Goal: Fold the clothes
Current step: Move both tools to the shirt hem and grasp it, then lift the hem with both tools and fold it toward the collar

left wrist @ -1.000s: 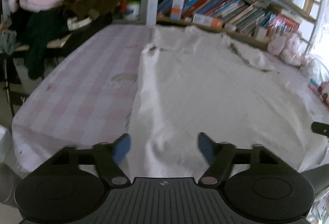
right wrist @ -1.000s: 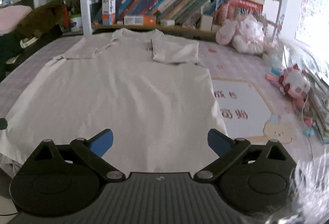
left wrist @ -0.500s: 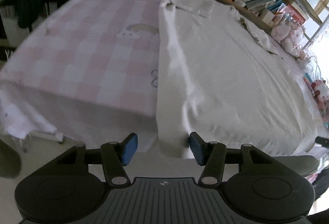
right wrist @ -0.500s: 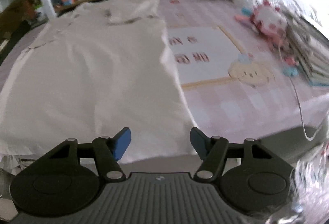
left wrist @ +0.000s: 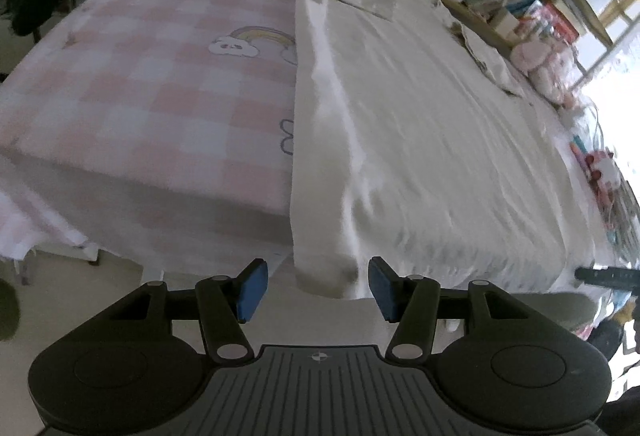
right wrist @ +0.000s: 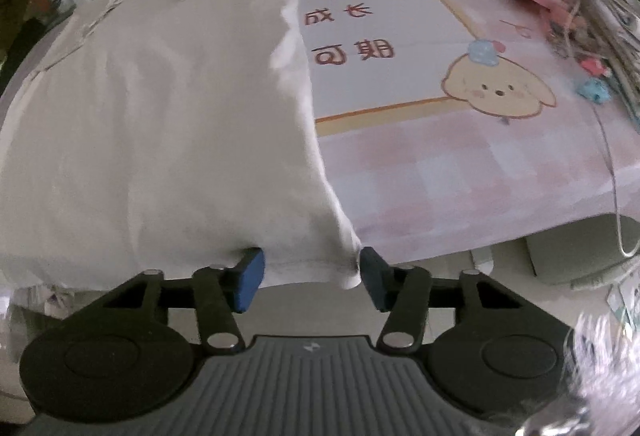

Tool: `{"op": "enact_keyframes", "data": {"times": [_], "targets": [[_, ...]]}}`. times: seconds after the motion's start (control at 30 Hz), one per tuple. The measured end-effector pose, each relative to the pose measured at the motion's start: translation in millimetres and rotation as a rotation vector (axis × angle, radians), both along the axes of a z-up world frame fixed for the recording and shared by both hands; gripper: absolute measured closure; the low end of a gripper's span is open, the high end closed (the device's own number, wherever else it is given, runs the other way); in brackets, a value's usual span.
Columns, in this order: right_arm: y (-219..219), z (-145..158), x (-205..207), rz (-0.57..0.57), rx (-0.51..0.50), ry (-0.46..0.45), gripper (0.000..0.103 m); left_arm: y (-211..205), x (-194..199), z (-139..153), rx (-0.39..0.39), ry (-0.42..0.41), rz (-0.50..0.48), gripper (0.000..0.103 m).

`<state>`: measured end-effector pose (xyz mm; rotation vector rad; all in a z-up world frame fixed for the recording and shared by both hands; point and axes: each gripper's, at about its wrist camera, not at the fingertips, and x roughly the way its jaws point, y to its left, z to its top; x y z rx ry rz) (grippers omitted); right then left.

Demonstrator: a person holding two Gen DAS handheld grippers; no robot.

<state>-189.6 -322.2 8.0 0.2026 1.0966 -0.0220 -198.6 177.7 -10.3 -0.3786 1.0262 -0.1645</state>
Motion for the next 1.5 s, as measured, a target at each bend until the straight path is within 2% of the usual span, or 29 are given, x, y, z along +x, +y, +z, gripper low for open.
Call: {"op": "enact_keyframes", "data": {"times": [0.07,0.4,0.43,0.47,0.5,0.53,0.57,0.6,0.67,0.83,0.97,1.13,1.37,1.43,1.5], "targets": [[-1,0,1,0.013,0.008,0.004,0.06,-2,5,-2,0.003,0.007,-0.018,0.056],[-8,-1,13,0.07,0.052,0.059,0.06,4,30,-2,-0.084,0.045,-0.024,0.056],[-10,-2,15,0.078,0.063,0.068,0.06,5,32,-2,-0.089,0.052,-0.027,0.06],[-12,-3,17,0.084,0.074,0.077,0.06,5,33,-3,-0.1,0.057,-0.034,0.069],[-14,-4,19,0.09,0.086,0.086,0.061,6,33,-2,-0.11,0.061,-0.04,0.073],[-15,-4,20,0.097,0.1,0.093,0.064,7,33,-1,-0.112,0.062,-0.047,0.082],[-16,-3,21,0.106,0.119,0.096,0.083,8,32,0,-0.114,0.063,-0.053,0.089],[-16,-1,21,0.111,0.137,0.098,0.095,8,31,2,-0.113,0.064,-0.059,0.091],[-14,5,20,0.122,0.14,0.091,0.095,7,29,7,-0.1,0.06,-0.074,0.094],[-14,21,9,0.149,0.131,0.074,0.096,7,18,19,-0.109,0.036,-0.098,0.095],[-18,29,-8,0.167,0.13,0.096,0.096,8,4,17,-0.117,0.065,-0.12,0.095],[-23,31,-48,0.18,0.14,0.18,0.096,13,-31,5,-0.159,0.163,-0.169,0.095],[-31,17,-100,0.141,0.206,0.345,0.096,19,-79,-24,-0.241,0.318,-0.199,0.095],[-38,27,-103,0.097,0.302,0.317,0.096,27,-79,-13,-0.309,0.27,-0.18,0.095],[-46,41,-103,0.05,0.4,0.272,0.096,40,-70,8,-0.384,0.178,-0.144,0.095]]}}
